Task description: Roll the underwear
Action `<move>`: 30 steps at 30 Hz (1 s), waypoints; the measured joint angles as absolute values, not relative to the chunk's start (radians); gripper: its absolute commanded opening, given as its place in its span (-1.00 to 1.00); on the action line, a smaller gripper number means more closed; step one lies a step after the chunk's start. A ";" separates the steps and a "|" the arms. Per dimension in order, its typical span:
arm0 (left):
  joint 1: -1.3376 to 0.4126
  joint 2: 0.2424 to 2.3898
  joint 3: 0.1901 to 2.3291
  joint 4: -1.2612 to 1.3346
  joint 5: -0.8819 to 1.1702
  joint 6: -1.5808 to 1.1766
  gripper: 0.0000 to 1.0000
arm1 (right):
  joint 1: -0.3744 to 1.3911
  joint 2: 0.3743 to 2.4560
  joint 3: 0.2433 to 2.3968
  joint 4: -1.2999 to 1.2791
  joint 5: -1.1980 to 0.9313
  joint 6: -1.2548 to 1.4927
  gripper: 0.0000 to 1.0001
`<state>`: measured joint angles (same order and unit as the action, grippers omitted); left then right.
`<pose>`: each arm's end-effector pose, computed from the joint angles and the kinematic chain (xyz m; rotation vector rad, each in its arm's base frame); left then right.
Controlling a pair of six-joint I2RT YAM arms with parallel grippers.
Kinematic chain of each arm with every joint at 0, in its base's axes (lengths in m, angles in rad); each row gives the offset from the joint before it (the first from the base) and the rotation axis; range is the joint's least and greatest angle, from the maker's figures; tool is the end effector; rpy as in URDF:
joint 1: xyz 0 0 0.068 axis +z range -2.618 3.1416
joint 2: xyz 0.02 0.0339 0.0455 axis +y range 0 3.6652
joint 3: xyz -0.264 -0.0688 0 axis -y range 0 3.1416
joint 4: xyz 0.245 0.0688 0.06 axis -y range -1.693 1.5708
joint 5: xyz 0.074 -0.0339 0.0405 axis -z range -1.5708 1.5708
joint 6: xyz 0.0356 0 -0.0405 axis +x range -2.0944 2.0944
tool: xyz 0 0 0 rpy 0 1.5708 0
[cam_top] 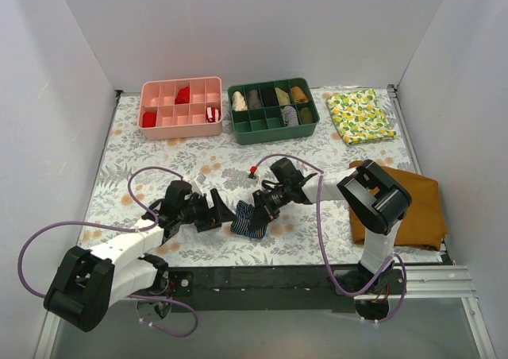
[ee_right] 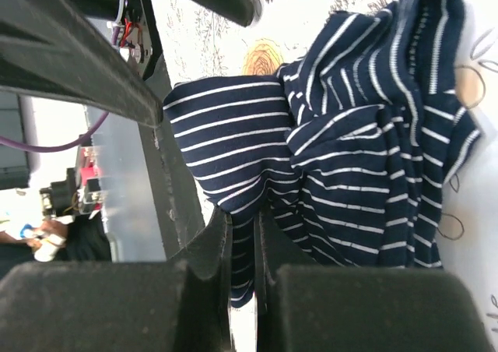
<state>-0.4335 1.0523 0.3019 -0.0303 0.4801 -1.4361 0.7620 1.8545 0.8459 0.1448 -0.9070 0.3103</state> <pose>0.1603 -0.0923 0.1453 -1.0706 2.5351 -1.3164 0.2249 0.2533 0.1187 -1.0206 2.3886 1.5530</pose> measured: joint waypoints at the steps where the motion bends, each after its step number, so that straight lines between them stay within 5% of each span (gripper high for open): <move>1: -0.436 1.049 0.290 -0.018 0.484 -1.439 0.55 | 0.760 1.856 0.851 0.131 -0.908 0.310 -0.97; 7: -0.458 1.057 0.247 0.075 0.503 -1.456 0.52 | 0.745 1.866 0.869 0.075 -0.919 0.313 -0.97; 15: -0.489 1.130 0.234 0.202 0.517 -1.466 0.11 | 0.738 1.878 0.879 0.058 -0.928 0.327 -0.97; 24: -0.508 1.187 0.203 0.319 0.521 -1.493 -0.03 | 0.727 1.894 0.884 0.056 -0.953 0.339 -0.97; 30: -0.520 1.280 0.226 0.377 0.529 -1.497 -0.45 | 0.724 1.903 0.884 0.053 -0.972 0.342 -0.97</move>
<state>-0.5198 1.2800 0.2260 0.3771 0.5293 -1.4975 0.7238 1.9030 0.8837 0.0532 -0.9718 0.3420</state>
